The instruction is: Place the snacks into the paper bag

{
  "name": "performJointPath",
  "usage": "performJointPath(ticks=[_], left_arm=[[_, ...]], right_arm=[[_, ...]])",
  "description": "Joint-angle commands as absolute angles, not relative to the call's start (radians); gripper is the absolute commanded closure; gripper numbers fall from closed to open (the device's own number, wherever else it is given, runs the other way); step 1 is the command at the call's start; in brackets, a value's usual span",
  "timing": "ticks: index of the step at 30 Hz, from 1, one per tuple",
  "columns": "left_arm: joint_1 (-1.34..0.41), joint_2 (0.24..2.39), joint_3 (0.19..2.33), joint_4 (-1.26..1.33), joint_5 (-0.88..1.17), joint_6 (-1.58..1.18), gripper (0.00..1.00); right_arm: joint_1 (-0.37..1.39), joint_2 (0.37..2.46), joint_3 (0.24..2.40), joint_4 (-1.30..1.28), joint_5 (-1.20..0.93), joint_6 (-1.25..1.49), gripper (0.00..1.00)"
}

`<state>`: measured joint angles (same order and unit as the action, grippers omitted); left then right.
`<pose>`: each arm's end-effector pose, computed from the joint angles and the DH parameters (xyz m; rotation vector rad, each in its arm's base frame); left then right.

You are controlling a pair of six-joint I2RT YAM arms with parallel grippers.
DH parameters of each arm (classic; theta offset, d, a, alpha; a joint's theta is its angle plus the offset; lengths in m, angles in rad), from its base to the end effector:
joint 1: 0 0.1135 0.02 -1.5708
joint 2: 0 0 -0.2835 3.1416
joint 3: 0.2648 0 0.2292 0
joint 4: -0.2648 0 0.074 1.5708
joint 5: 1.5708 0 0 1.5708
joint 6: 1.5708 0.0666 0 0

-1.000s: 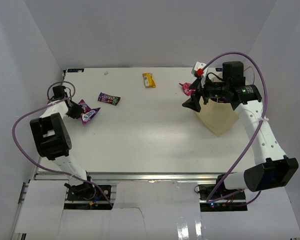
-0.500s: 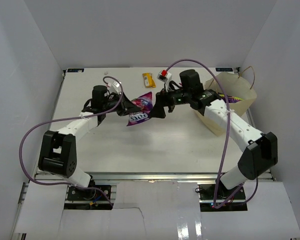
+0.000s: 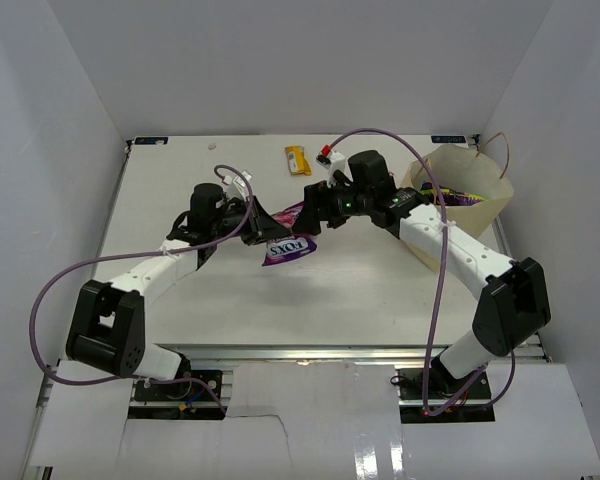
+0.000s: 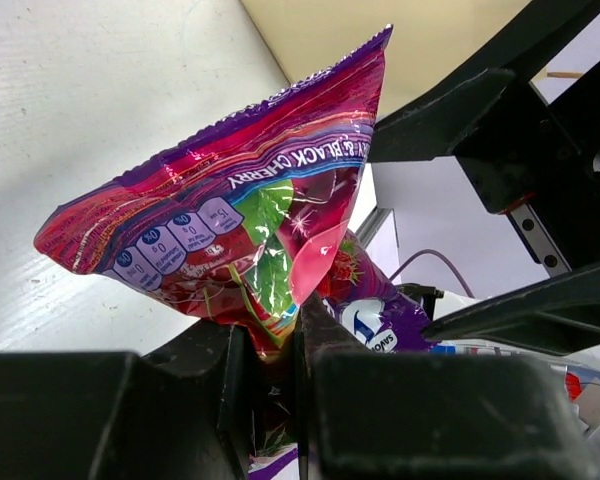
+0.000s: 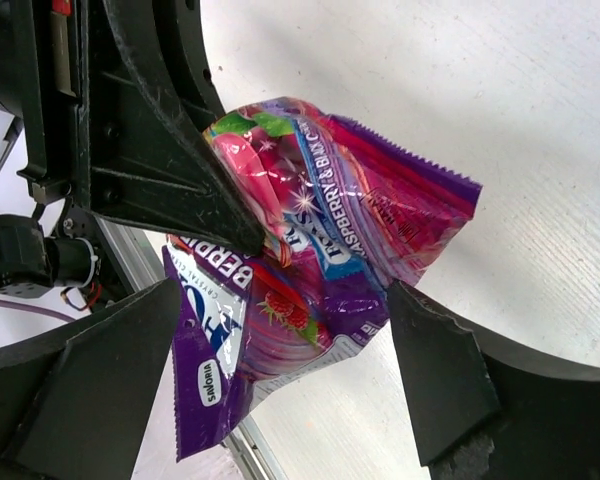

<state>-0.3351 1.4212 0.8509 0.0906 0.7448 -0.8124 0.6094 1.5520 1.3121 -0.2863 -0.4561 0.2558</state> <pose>0.2736 -0.1431 0.2681 -0.0131 2.2430 -1.4351 0.2780 0.2298 0.3355 -0.6693 2.0922 0.9842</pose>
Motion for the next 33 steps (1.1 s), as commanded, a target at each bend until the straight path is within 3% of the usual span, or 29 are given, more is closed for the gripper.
performJointPath(ticks=[1, 18, 20, 21, 24, 26, 27, 28, 29, 31, 33], left_arm=[[-0.348, 1.336, 0.844, 0.147, 0.796, -0.827, 0.91], [-0.371, 1.255, 0.815, 0.152, 0.827, -0.839, 0.88], [-0.371, 1.252, 0.816, 0.152, 0.830, -0.839, 0.88], [-0.371, 1.250, 0.815, 0.152, 0.828, -0.839, 0.87], [-0.373, 1.258, 0.818, 0.153, 0.834, -0.838, 0.85], [-0.373, 1.266, 0.822, 0.161, 0.841, -0.838, 0.80], [-0.373, 1.269, 0.825, 0.164, 0.847, -0.838, 0.77], [-0.373, 1.272, 0.833, 0.164, 0.857, -0.835, 0.69], [-0.373, 1.273, 0.836, 0.164, 0.862, -0.825, 0.59], [-0.373, 1.267, 0.845, 0.164, 0.870, -0.802, 0.52], [-0.373, 1.232, 0.848, 0.161, 0.856, -0.756, 0.34]], right_arm=[[0.612, 1.508, 1.325, -0.219, -0.419, 0.239, 0.10], [0.609, 1.558, 1.299, -0.175, -0.462, 0.305, 0.18], [0.609, 1.560, 1.304, -0.167, -0.485, 0.304, 0.25], [0.607, 1.562, 1.307, -0.163, -0.503, 0.307, 0.39], [0.607, 1.562, 1.305, -0.118, -0.578, 0.319, 0.69], [0.606, 1.562, 1.307, -0.107, -0.646, 0.311, 0.82], [0.604, 1.559, 1.307, -0.101, -0.673, 0.305, 0.86], [0.600, 1.557, 1.308, -0.095, -0.730, 0.295, 0.91], [0.594, 1.552, 1.318, -0.095, -0.765, 0.247, 0.92], [0.574, 1.543, 1.334, -0.103, -0.817, 0.212, 0.92], [0.525, 1.531, 1.380, -0.107, -0.897, 0.137, 0.92]])
